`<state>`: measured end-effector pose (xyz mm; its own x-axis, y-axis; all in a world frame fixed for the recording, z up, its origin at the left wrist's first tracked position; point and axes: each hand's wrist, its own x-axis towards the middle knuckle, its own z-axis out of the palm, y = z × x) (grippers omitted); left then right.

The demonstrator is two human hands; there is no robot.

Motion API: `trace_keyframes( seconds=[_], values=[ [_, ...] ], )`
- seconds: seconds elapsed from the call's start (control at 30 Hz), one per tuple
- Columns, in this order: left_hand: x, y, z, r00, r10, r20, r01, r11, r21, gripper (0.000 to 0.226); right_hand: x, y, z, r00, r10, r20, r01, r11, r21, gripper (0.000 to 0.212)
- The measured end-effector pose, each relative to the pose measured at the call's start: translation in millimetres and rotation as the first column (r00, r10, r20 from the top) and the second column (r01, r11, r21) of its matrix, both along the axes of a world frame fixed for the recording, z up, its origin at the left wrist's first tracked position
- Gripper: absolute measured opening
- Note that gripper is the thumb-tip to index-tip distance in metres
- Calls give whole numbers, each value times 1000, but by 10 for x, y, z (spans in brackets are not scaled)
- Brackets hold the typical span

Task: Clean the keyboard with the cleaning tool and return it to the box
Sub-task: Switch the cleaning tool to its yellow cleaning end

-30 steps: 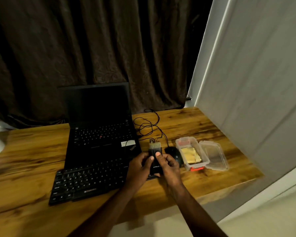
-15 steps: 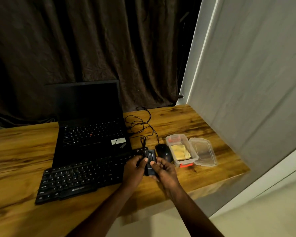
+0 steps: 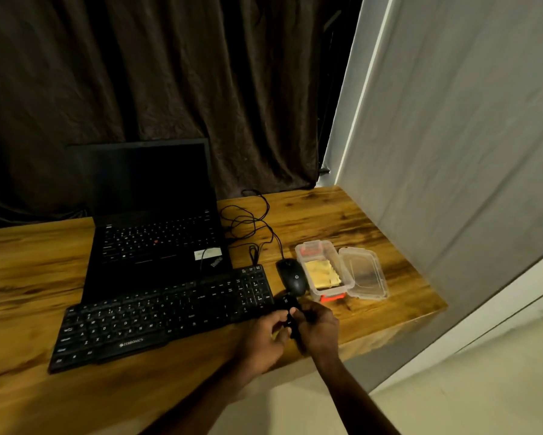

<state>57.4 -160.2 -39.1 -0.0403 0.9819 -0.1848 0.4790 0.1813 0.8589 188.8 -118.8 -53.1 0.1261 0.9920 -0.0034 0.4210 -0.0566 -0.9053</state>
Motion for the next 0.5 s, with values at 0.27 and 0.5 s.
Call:
trace_keyframes(
  seconds=[0.27, 0.5],
  values=[
    [33, -9, -65, 983, -54, -174, 63, 997, 42, 48, 138, 176, -371, 950, 71, 304, -56, 997, -59, 50],
    [-10, -33, -112, 962, -90, -259, 105, 993, 47, 45, 259, 270, 247, 896, 53, 441, -138, 977, 162, 26]
  ],
)
